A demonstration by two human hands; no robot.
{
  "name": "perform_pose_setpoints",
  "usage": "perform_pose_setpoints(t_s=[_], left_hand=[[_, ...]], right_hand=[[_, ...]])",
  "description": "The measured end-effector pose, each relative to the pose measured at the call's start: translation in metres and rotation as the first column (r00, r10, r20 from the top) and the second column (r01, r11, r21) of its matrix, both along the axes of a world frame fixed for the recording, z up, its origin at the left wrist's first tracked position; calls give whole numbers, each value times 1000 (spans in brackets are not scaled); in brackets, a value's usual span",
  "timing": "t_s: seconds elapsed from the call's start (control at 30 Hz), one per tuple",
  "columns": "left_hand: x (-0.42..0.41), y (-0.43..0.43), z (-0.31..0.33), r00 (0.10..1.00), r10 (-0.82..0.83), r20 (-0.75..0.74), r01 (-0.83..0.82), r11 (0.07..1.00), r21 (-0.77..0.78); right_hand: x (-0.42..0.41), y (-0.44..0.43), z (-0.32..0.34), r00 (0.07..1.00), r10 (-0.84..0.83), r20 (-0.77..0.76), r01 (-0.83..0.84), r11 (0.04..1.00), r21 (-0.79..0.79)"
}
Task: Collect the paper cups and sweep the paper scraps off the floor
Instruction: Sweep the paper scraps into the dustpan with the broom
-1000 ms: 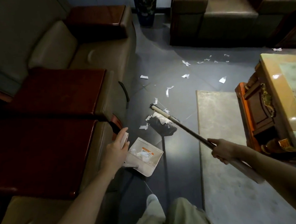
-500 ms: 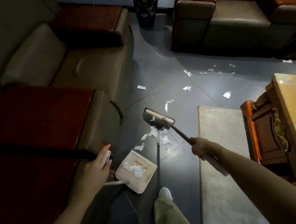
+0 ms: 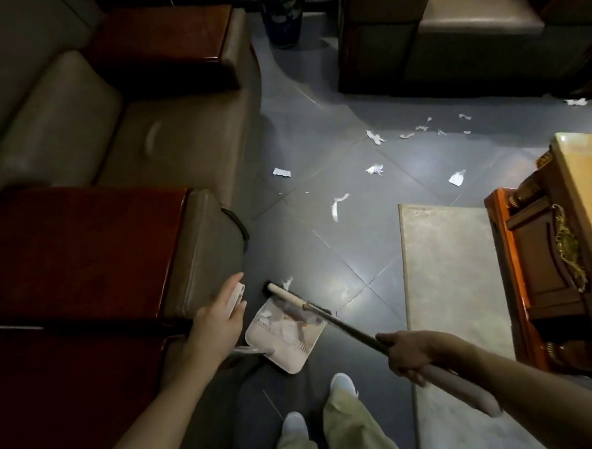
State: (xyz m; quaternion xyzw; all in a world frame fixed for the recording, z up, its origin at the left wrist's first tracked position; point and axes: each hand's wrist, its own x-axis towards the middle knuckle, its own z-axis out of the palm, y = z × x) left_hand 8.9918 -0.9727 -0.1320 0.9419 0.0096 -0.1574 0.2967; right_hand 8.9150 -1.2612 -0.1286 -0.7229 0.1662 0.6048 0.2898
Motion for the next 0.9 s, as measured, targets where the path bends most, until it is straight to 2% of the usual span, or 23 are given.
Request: perform_pose_setpoints(t_s=[0.1, 0.4, 0.6, 0.7, 0.8, 0.9], left_hand=[[-8, -4, 0, 1000, -23, -7, 23, 999, -42], [-36, 19, 3, 998, -58, -40, 53, 993, -101], [-55, 30, 13, 993, -114, -37, 109, 987, -120], [-57, 35, 13, 975, -218, -51, 211, 970, -118], [-60, 35, 13, 945, -322, -60, 315, 944, -101], [-63, 27, 12, 924, -375, -78, 369, 926, -81]], right_hand=[[-16, 5, 23, 995, -95, -40, 96, 995, 26], [-55, 0, 57, 934, -354, 54, 355, 934, -21], [-64, 0, 49, 917, -378, 131, 388, 920, -59], [-73, -2, 39, 910, -390, 140, 406, 907, -110], [-90, 1, 23, 932, -317, 177, 347, 920, -184], [-113, 19, 2, 910, -399, 113, 412, 902, -129]])
